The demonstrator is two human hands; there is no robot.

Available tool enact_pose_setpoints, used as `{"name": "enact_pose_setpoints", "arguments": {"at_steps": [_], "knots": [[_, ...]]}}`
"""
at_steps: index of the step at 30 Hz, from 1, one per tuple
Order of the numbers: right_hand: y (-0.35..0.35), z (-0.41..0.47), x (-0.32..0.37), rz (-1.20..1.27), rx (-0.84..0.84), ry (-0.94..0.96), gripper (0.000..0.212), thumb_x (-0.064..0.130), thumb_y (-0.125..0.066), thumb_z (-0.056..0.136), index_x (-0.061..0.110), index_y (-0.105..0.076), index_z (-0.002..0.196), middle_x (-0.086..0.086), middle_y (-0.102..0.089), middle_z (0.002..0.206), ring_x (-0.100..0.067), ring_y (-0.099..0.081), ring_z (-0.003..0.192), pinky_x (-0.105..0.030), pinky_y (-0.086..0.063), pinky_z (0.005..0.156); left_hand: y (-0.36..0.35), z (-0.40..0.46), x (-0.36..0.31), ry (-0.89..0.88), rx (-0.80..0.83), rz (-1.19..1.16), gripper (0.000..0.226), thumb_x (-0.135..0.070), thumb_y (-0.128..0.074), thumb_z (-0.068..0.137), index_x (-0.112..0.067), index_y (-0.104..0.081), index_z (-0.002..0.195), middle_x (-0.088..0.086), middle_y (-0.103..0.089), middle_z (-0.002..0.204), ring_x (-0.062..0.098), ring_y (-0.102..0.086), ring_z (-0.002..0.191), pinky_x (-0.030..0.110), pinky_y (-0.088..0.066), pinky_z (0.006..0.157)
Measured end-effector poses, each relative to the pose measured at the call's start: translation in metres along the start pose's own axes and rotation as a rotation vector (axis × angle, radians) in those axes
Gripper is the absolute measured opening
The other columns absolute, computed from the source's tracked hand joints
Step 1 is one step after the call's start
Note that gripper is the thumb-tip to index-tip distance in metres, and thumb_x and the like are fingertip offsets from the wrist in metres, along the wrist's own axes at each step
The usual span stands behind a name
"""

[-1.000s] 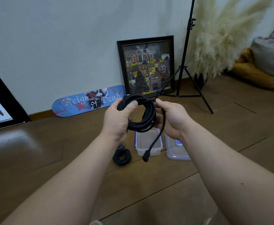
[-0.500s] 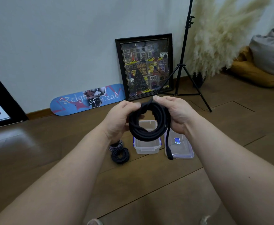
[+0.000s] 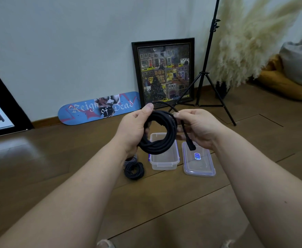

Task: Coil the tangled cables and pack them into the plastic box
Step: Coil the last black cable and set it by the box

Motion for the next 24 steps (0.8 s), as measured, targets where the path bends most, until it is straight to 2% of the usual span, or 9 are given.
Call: {"name": "enact_pose_setpoints", "arguments": {"at_steps": [3, 7, 9, 11, 13, 15, 17, 20, 24], "knots": [[0.003, -0.005, 0.002, -0.056, -0.031, 0.013, 0.018, 0.009, -0.051, 0.097, 0.003, -0.068, 0.100, -0.014, -0.070, 0.092, -0.022, -0.064, 0.083, -0.046, -0.053, 0.089, -0.002, 0.000, 0.001, 0.014, -0.005, -0.040, 0.035, -0.041, -0.055, 0.097, -0.019, -0.053, 0.070, -0.001, -0.043, 0.064, 0.010, -0.035, 0.052, 0.026, -0.029, 0.054], [0.013, -0.011, 0.024, -0.847, -0.289, 0.234, 0.020, 0.019, -0.056, 0.097, 0.020, -0.073, 0.107, 0.000, -0.068, 0.098, -0.017, -0.060, 0.094, -0.028, -0.047, 0.076, -0.004, 0.000, 0.003, 0.007, 0.003, -0.028, 0.035, -0.041, -0.057, 0.095, -0.023, -0.058, 0.065, -0.003, -0.044, 0.064, 0.009, -0.036, 0.052, 0.026, -0.029, 0.053], [0.014, -0.014, 0.034, -1.024, -0.443, 0.347, 0.024, 0.022, -0.055, 0.098, 0.018, -0.071, 0.115, 0.000, -0.064, 0.099, -0.020, -0.059, 0.095, -0.024, -0.041, 0.079, -0.006, 0.000, 0.004, -0.002, 0.018, -0.012, 0.033, -0.040, -0.059, 0.095, -0.021, -0.057, 0.068, -0.003, -0.045, 0.063, 0.010, -0.036, 0.052, 0.026, -0.029, 0.054], [0.018, -0.013, 0.036, -0.928, -0.551, 0.408, 0.023, 0.021, -0.057, 0.097, 0.017, -0.072, 0.113, -0.001, -0.065, 0.100, -0.021, -0.062, 0.096, -0.025, -0.043, 0.084, -0.011, -0.002, 0.005, -0.004, 0.033, -0.014, 0.032, -0.040, -0.060, 0.094, -0.020, -0.056, 0.069, -0.003, -0.044, 0.063, 0.010, -0.036, 0.052, 0.026, -0.029, 0.053], [0.021, -0.006, 0.027, -0.653, -0.517, 0.379, 0.016, 0.018, -0.062, 0.093, 0.018, -0.075, 0.102, 0.003, -0.070, 0.091, -0.021, -0.067, 0.090, -0.035, -0.053, 0.086, -0.015, -0.003, 0.004, -0.009, 0.040, -0.042, 0.032, -0.039, -0.060, 0.094, -0.021, -0.057, 0.067, -0.003, -0.044, 0.063, 0.010, -0.036, 0.052, 0.025, -0.030, 0.052], [0.018, 0.000, 0.018, -0.321, -0.421, 0.286, 0.011, 0.012, -0.066, 0.090, 0.019, -0.075, 0.089, 0.001, -0.073, 0.084, -0.021, -0.070, 0.083, -0.038, -0.059, 0.078, -0.018, -0.003, 0.005, -0.014, 0.032, -0.066, 0.034, -0.039, -0.060, 0.094, -0.023, -0.058, 0.064, -0.002, -0.044, 0.063, 0.010, -0.036, 0.052, 0.024, -0.031, 0.052], [0.012, 0.001, 0.011, -0.066, -0.305, 0.174, 0.009, 0.007, -0.065, 0.091, 0.011, -0.072, 0.094, -0.006, -0.071, 0.080, -0.018, -0.068, 0.071, -0.028, -0.059, 0.062, -0.017, -0.001, 0.006, -0.017, 0.024, -0.073, 0.032, -0.039, -0.060, 0.094, -0.021, -0.058, 0.067, -0.003, -0.047, 0.063, 0.010, -0.040, 0.055, 0.026, -0.033, 0.055], [0.005, -0.001, 0.006, 0.084, -0.182, 0.064, 0.019, 0.006, -0.063, 0.092, 0.000, -0.067, 0.109, -0.009, -0.067, 0.075, -0.011, -0.060, 0.054, -0.020, -0.051, 0.050, -0.017, 0.001, 0.012, 0.020, 0.031, -0.085, 0.026, -0.042, -0.060, 0.093, -0.018, -0.065, 0.086, -0.005, -0.066, 0.080, 0.010, -0.058, 0.076, 0.031, -0.045, 0.071], [0.001, -0.001, 0.002, 0.164, -0.100, 0.030, 0.010, 0.006, -0.061, 0.091, 0.003, -0.069, 0.097, -0.006, -0.066, 0.071, -0.014, -0.058, 0.058, -0.022, -0.051, 0.054, -0.018, 0.003, 0.017, 0.054, 0.055, -0.139, 0.033, -0.042, -0.059, 0.094, -0.010, -0.063, 0.104, 0.004, -0.071, 0.100, 0.019, -0.067, 0.095, 0.036, -0.054, 0.076]]}}
Point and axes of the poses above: each hand's wrist, its own z-axis towards the middle knuckle, its own y-axis out of the back of the hand, x = y × z, the point moved 6 cm from there along z, towards the middle knuckle
